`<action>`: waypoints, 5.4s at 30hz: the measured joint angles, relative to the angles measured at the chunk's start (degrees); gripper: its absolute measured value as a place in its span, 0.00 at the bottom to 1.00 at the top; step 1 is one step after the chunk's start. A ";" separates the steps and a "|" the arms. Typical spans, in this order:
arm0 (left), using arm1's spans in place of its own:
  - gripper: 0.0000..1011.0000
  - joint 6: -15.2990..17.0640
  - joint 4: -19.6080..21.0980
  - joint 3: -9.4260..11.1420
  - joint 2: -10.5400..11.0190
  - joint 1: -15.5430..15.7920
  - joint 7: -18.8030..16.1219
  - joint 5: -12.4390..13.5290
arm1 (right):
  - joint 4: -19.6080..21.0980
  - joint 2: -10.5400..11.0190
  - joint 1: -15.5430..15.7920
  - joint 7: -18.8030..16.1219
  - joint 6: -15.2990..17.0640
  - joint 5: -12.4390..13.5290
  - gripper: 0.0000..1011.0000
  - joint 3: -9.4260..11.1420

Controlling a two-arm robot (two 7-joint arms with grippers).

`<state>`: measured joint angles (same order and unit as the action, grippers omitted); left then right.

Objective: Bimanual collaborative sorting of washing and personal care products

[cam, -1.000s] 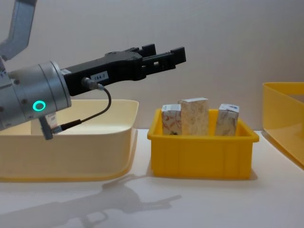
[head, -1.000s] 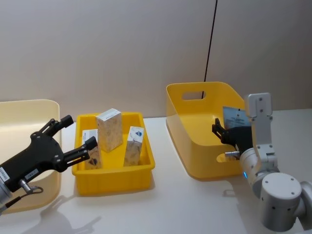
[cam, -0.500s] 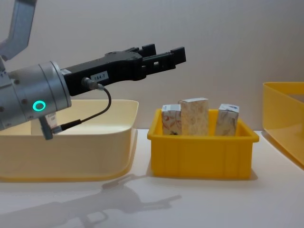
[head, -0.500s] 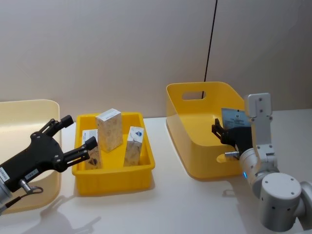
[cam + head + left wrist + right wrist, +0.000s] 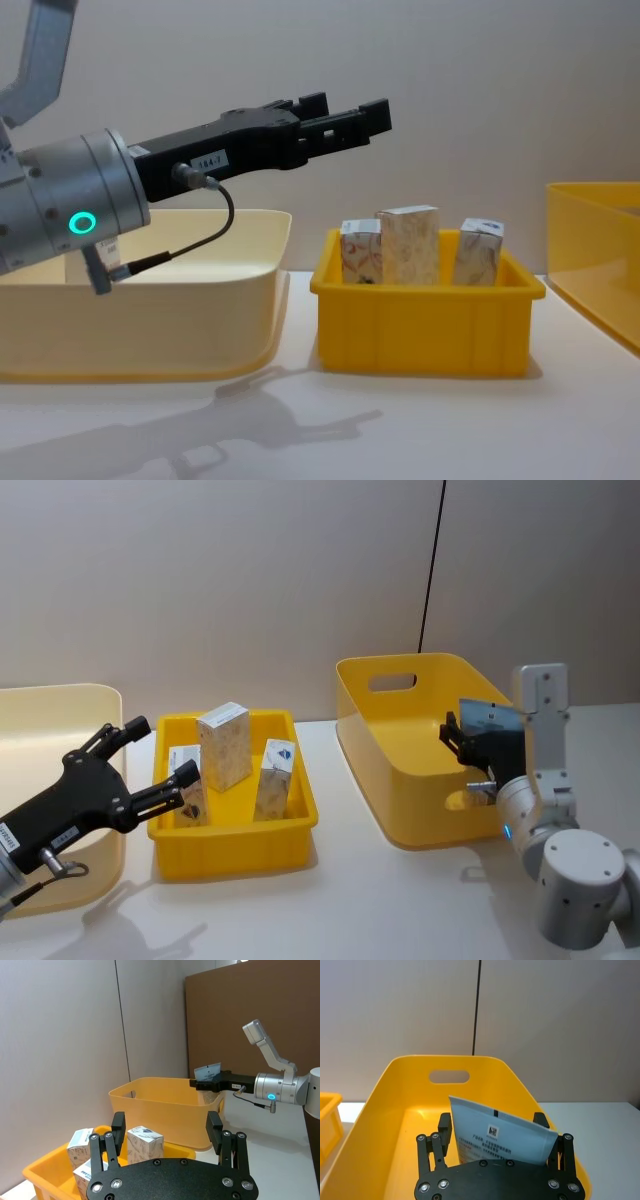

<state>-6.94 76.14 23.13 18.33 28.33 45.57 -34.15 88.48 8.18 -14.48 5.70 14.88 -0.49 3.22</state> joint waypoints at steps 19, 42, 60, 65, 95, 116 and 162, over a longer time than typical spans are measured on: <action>0.99 0.00 0.00 0.00 0.00 0.00 0.00 0.00 | 0.35 -1.37 -1.15 -0.81 -0.77 1.05 0.99 1.64; 0.99 0.00 0.00 0.00 0.00 0.00 0.00 0.00 | 2.04 -2.92 -2.09 -1.89 -0.30 1.81 0.99 3.06; 0.99 0.00 0.00 0.00 0.00 0.00 0.00 0.00 | 7.10 -3.94 -1.07 -3.45 0.23 2.61 0.99 4.16; 0.99 0.00 0.00 0.00 0.00 0.00 0.00 0.00 | 9.82 -3.92 0.19 -5.16 0.25 3.38 0.99 4.31; 0.99 2.32 5.16 0.88 1.11 -4.44 -13.56 6.83 | 12.23 5.79 10.11 -8.34 -8.19 12.24 0.99 -8.86; 0.99 5.12 11.22 1.90 2.39 -9.69 -29.54 14.90 | 12.78 11.15 15.30 -9.56 -12.93 16.97 0.99 -16.19; 0.99 7.78 17.04 2.90 3.56 -14.74 -44.95 22.67 | 5.35 8.67 6.69 -11.04 -8.61 14.39 0.99 -18.07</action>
<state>0.84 93.18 26.02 21.89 13.59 0.62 -11.48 93.84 16.85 -7.78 -5.34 6.27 13.90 -14.85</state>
